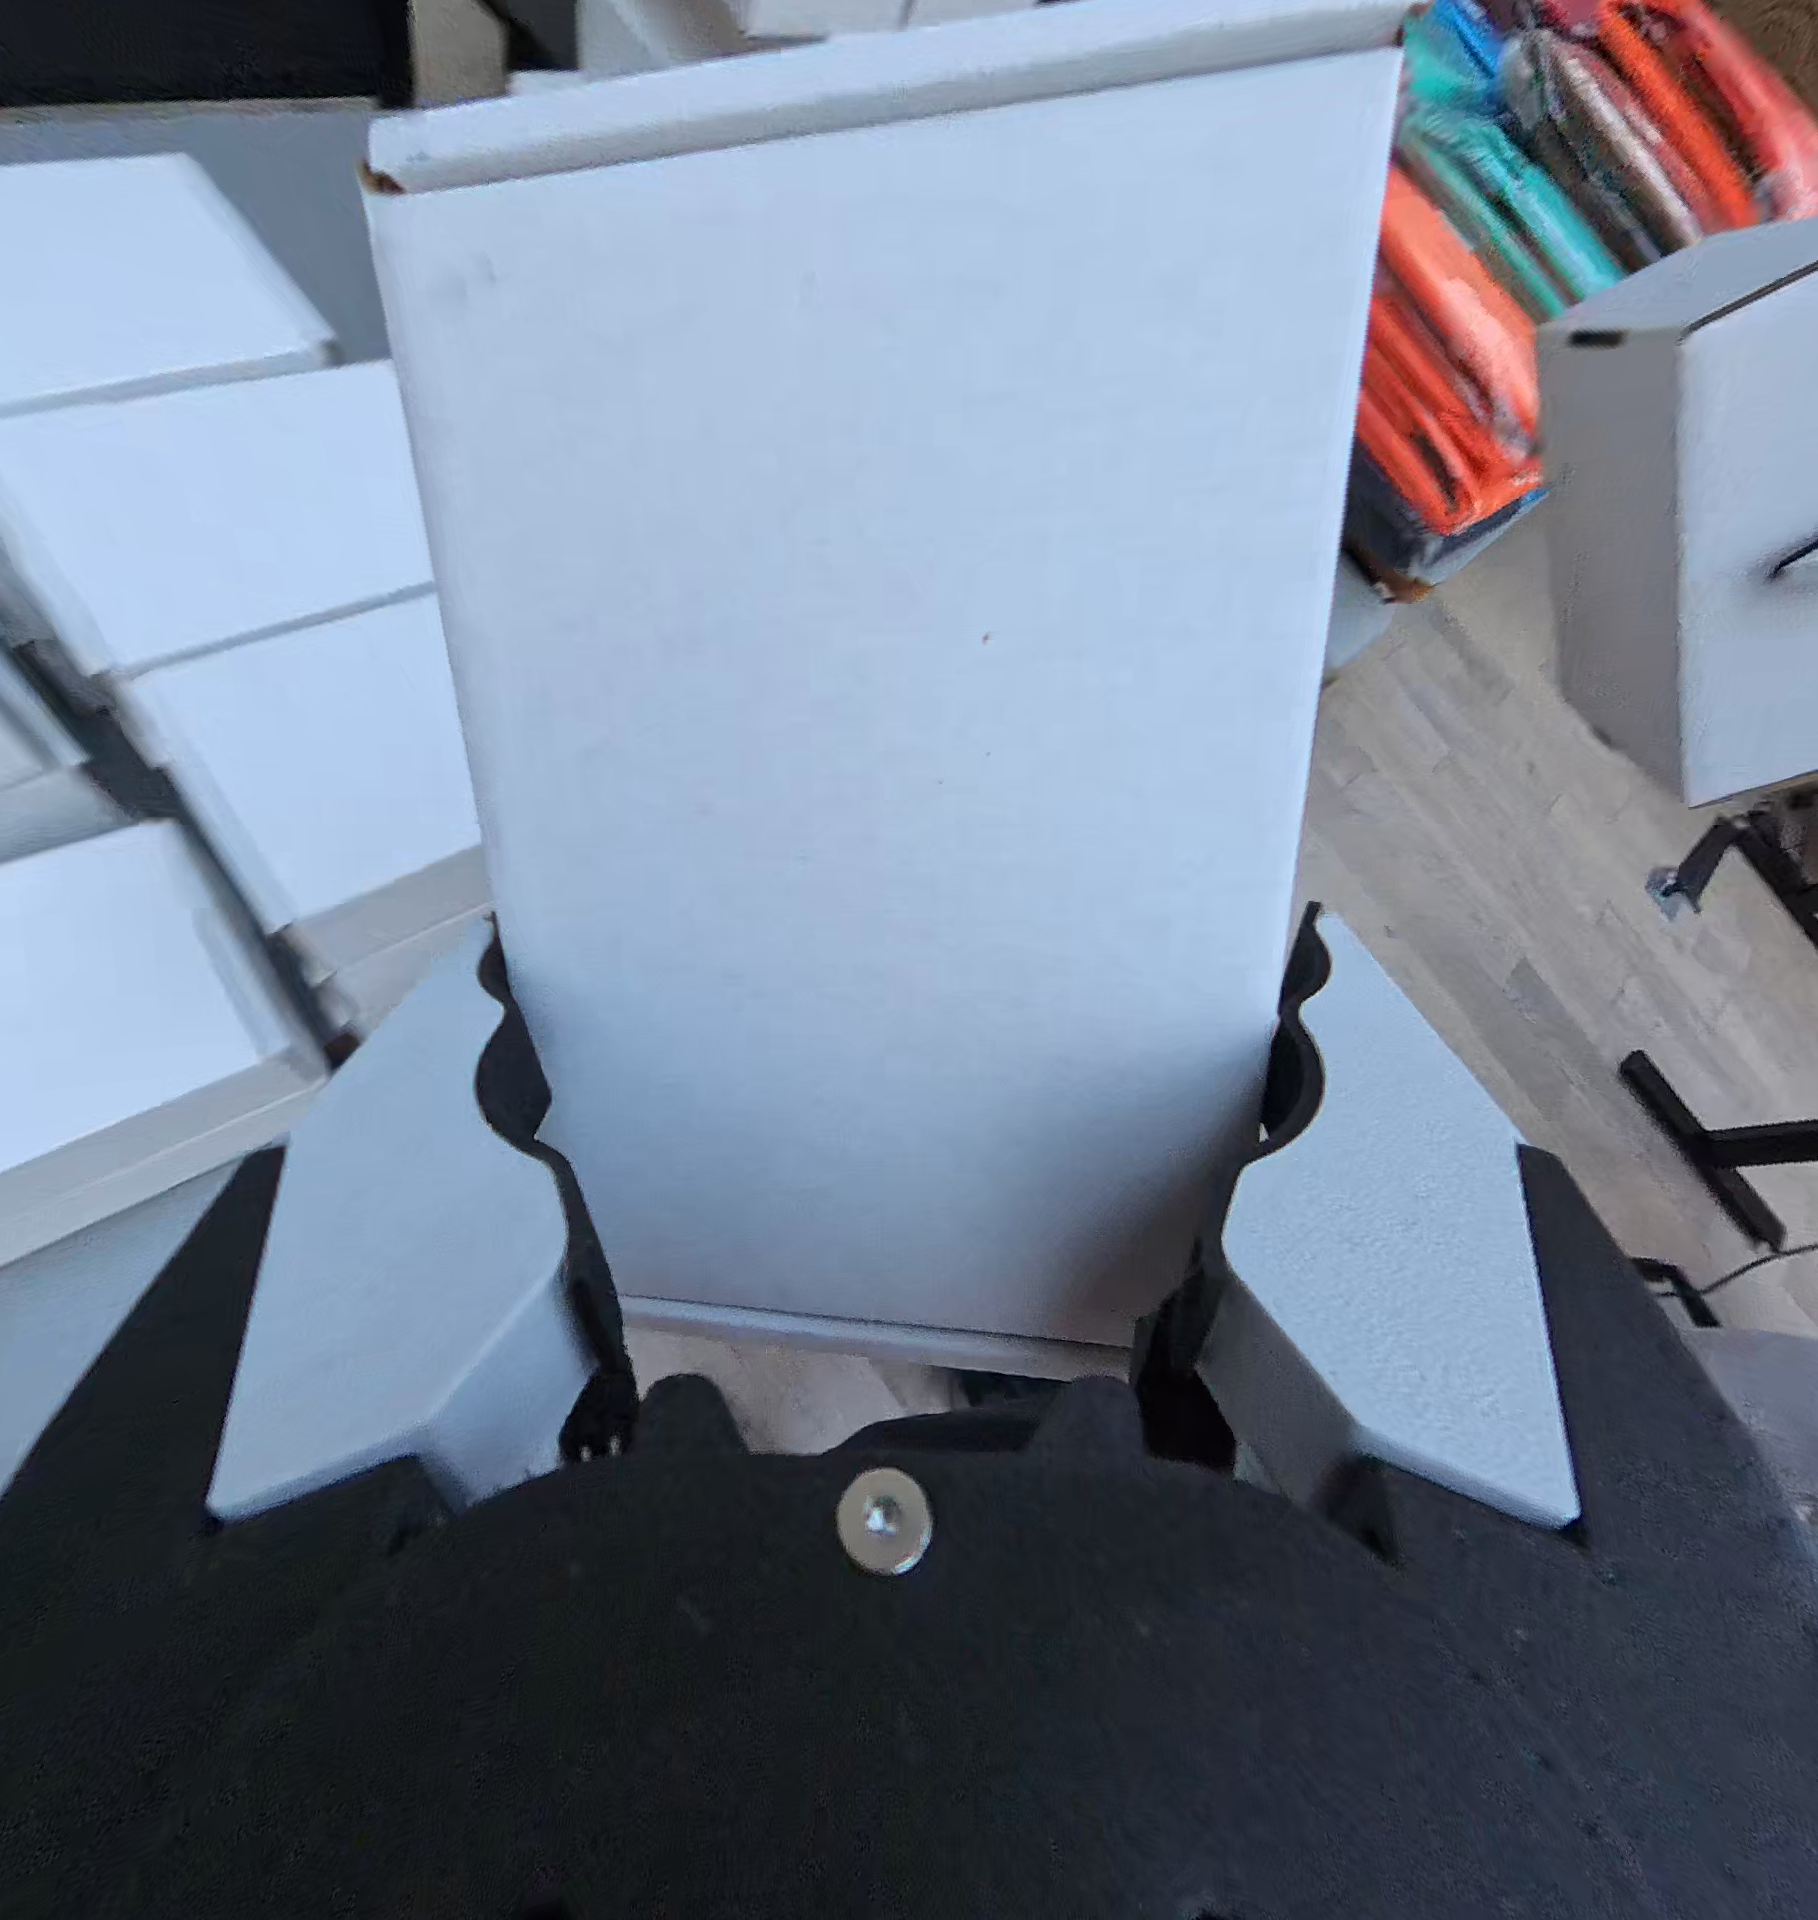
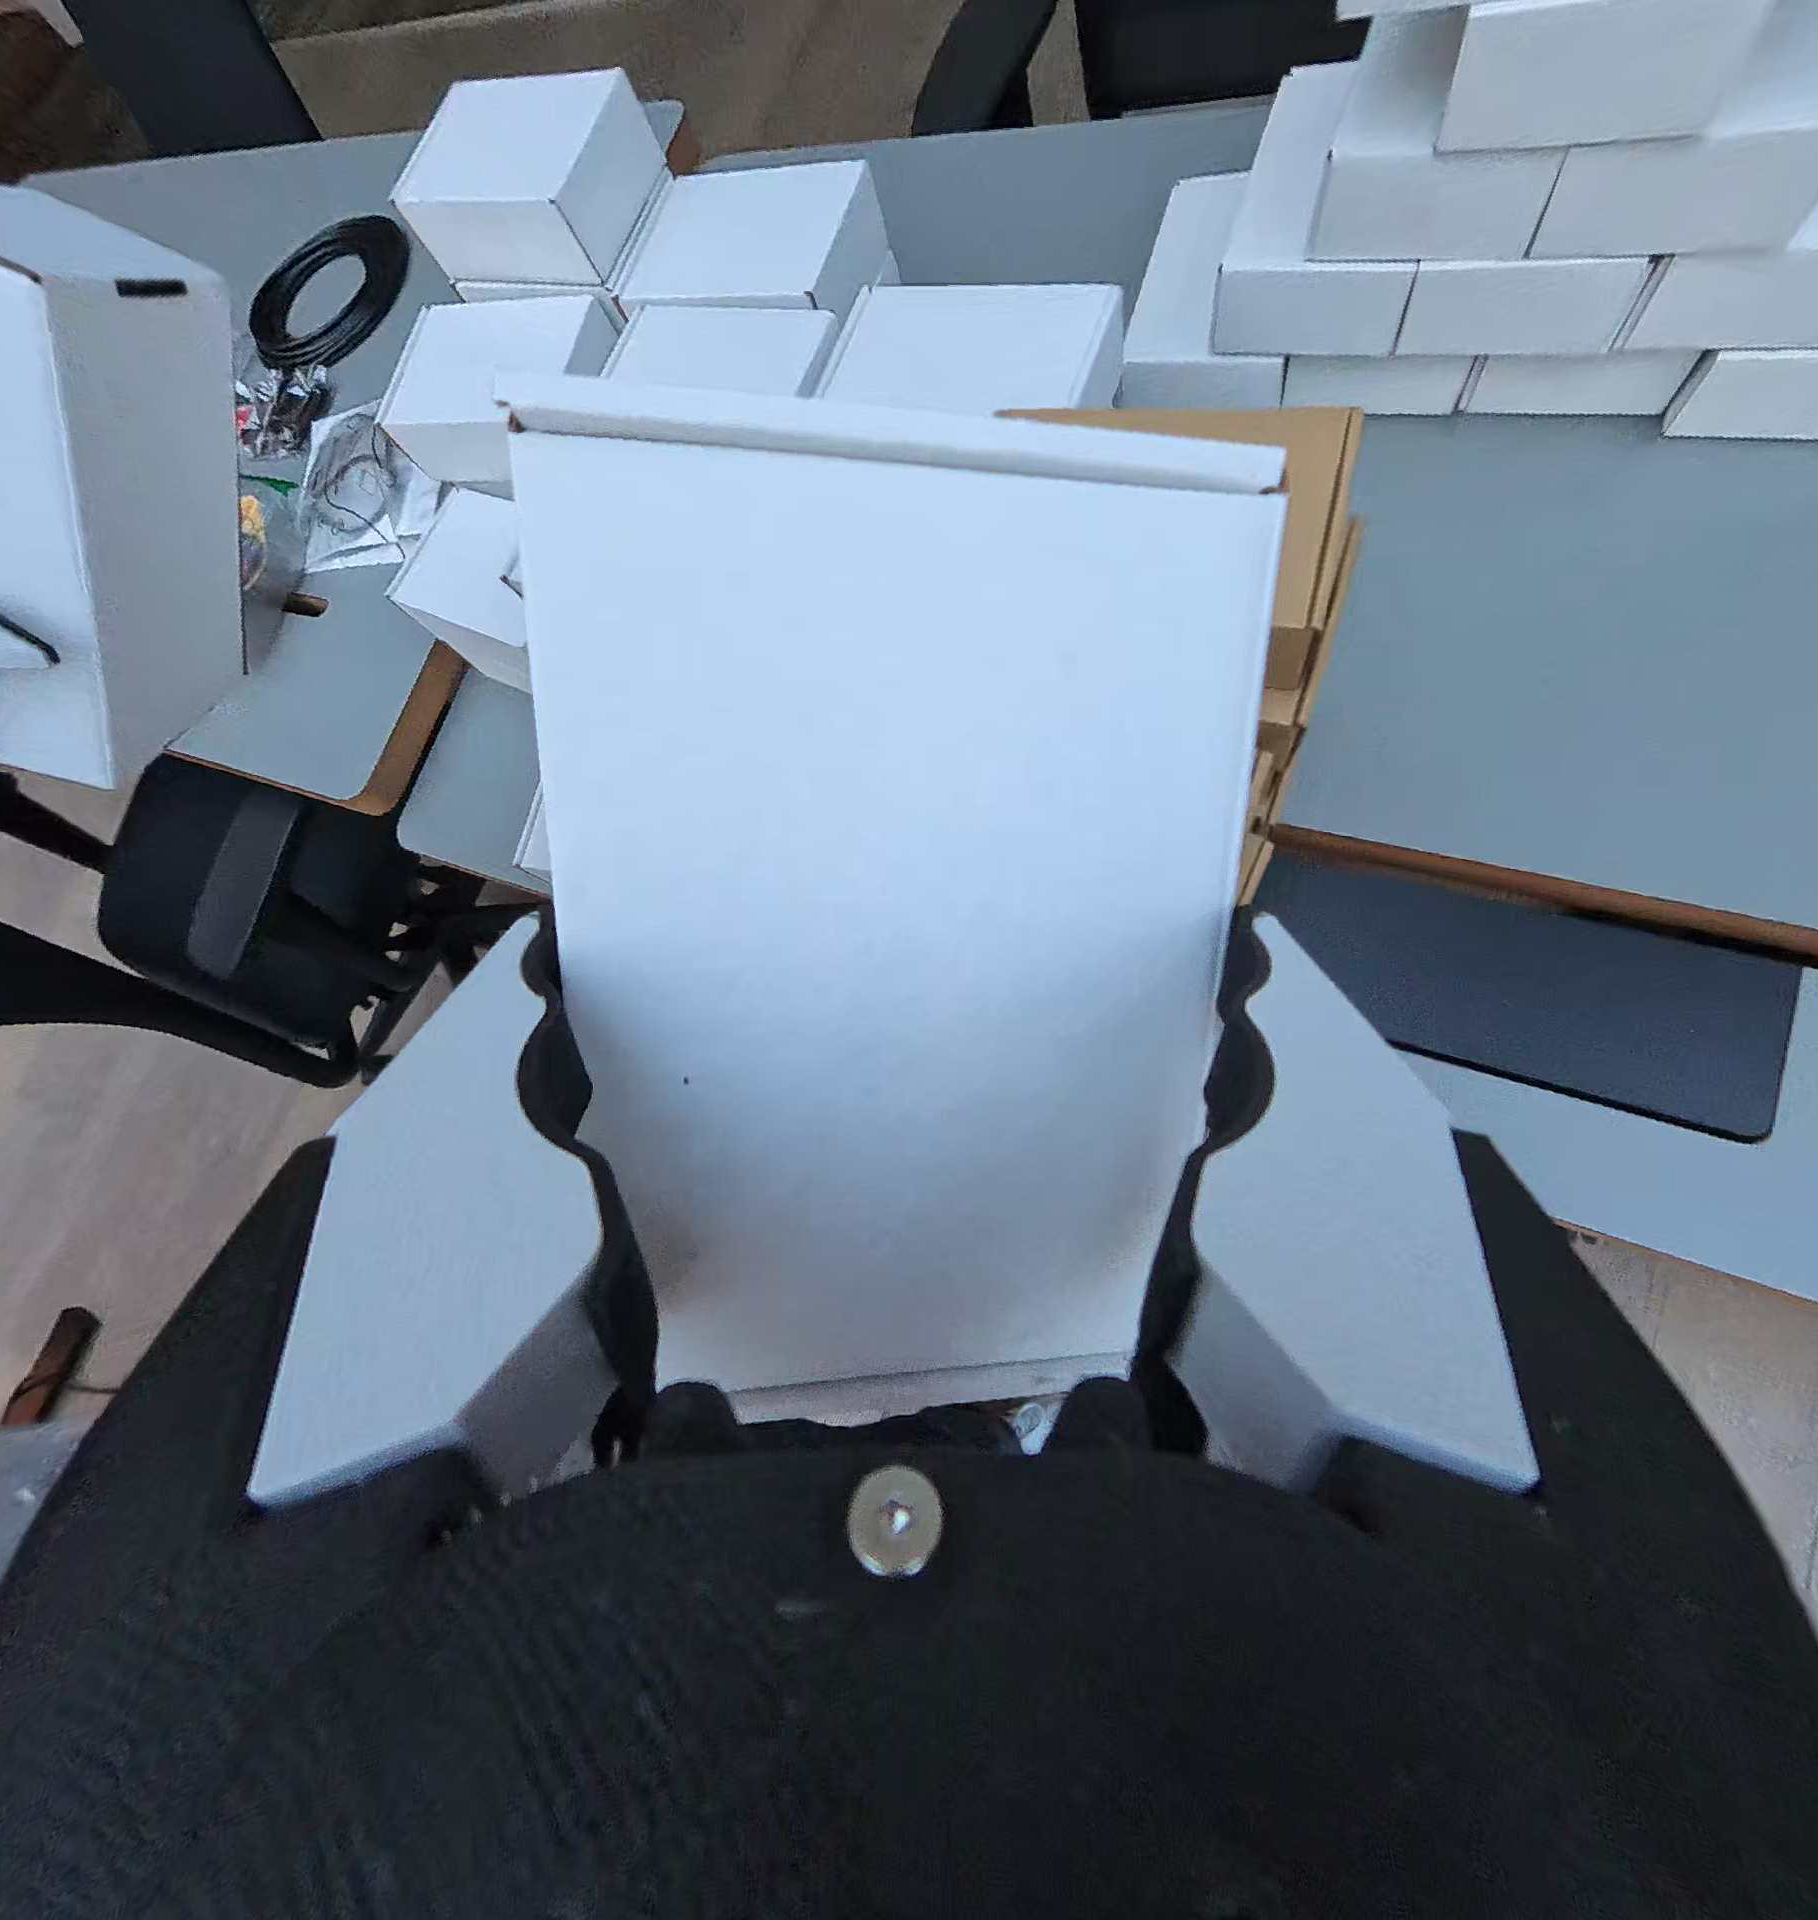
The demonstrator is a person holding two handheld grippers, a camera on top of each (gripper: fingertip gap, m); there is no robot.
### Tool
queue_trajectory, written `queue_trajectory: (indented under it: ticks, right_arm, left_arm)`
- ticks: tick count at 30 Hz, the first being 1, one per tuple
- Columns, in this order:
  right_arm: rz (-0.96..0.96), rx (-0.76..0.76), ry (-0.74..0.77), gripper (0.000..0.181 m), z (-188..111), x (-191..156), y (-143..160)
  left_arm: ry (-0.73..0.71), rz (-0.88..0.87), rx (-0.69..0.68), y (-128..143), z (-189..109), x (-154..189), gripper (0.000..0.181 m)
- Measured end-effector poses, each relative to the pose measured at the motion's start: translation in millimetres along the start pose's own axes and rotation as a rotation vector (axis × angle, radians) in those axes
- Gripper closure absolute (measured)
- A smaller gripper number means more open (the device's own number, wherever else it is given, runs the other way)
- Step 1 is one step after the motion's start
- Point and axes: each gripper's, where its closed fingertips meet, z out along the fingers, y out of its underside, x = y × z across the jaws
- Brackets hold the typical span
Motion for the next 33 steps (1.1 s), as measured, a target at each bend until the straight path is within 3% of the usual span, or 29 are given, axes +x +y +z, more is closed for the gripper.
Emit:
queue_trajectory:
  ticks: [3,7,12,16,18,22,26,30,33]
  right_arm:
    - [0.023,-0.013,-0.016,0.058,0,30,-8]
    - [0.090,-0.080,-0.120,0.059,26,45,-26]
    - [0.108,-0.192,-0.064,0.059,90,82,-69]
    - [0.188,-0.252,-0.127,0.059,157,80,-101]
    - [0.184,-0.305,-0.045,0.058,188,93,-102]
    - [0.113,-0.439,0.172,0.058,226,122,-86]
    - [0.097,-0.460,0.231,0.057,237,122,-82]
    - [0.052,-0.361,0.082,0.050,216,113,-93]
    - [-0.092,-0.218,-0.044,0.069,191,125,-104]
  left_arm:
    - [0.044,0.000,0.024,-40,46,57,0.041]
    - [0.020,-0.118,-0.015,-57,96,64,0.041]
    - [-0.209,-0.212,-0.172,-42,135,-2,0.041]
    - [-0.442,-0.186,-0.312,-28,164,-66,0.041]
    - [-0.535,-0.157,-0.374,-18,178,-93,0.041]
    - [-0.552,-0.219,-0.461,5,209,-122,0.040]
    - [-0.544,-0.212,-0.436,-9,218,-124,0.041]
    - [-0.325,-0.189,-0.403,-16,203,-104,0.035]
    - [-0.238,-0.159,-0.318,-13,174,-118,0.055]
